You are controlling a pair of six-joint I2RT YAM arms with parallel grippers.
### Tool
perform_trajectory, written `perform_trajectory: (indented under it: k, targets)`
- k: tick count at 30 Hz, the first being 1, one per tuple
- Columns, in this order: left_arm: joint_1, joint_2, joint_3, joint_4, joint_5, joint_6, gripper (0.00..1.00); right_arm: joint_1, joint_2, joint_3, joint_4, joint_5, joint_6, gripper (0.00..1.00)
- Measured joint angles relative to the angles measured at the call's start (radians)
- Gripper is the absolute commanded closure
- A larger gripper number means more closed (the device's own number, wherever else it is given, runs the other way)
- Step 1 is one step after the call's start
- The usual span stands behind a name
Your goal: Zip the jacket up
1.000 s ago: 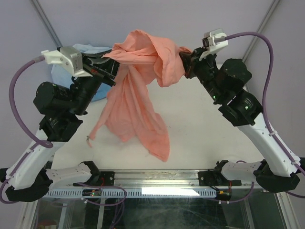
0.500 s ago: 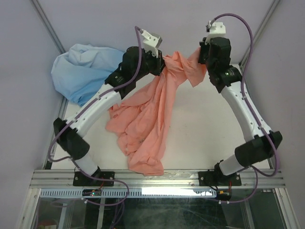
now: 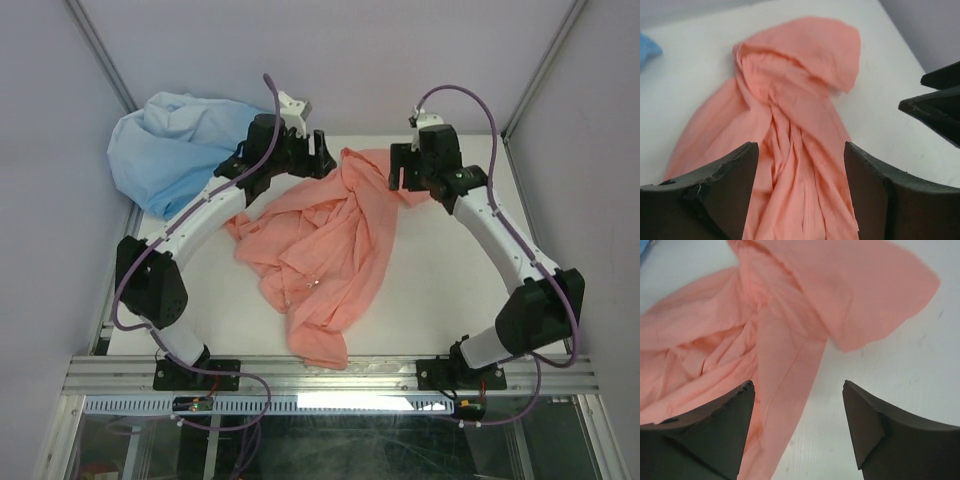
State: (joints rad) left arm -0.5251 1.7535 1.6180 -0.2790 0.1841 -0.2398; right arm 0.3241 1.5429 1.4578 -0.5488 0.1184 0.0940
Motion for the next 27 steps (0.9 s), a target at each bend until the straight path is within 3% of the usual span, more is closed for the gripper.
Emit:
perform_trajectory:
  k: [4, 7, 14, 20, 27]
  targets:
    - [0.011, -0.147, -0.258, 0.030, -0.007, -0.051, 0.29, 0.088, -0.134, -0.193, 0.006, -0.060, 0.061, 0.26]
    - [0.009, -0.214, -0.399, 0.043, 0.001, -0.087, 0.30, 0.232, -0.172, -0.323, 0.035, -0.130, 0.116, 0.26]
    - [-0.013, -0.164, -0.567, 0.106, 0.038, -0.163, 0.33, 0.443, -0.124, -0.540, 0.160, -0.276, 0.246, 0.27]
    - [-0.040, -0.036, -0.628, 0.182, 0.050, -0.197, 0.34, 0.420, -0.031, -0.658, 0.238, -0.311, 0.317, 0.26]
    - [-0.023, -0.071, -0.787, 0.299, 0.019, -0.247, 0.34, 0.195, 0.019, -0.659, 0.341, -0.338, 0.360, 0.26]
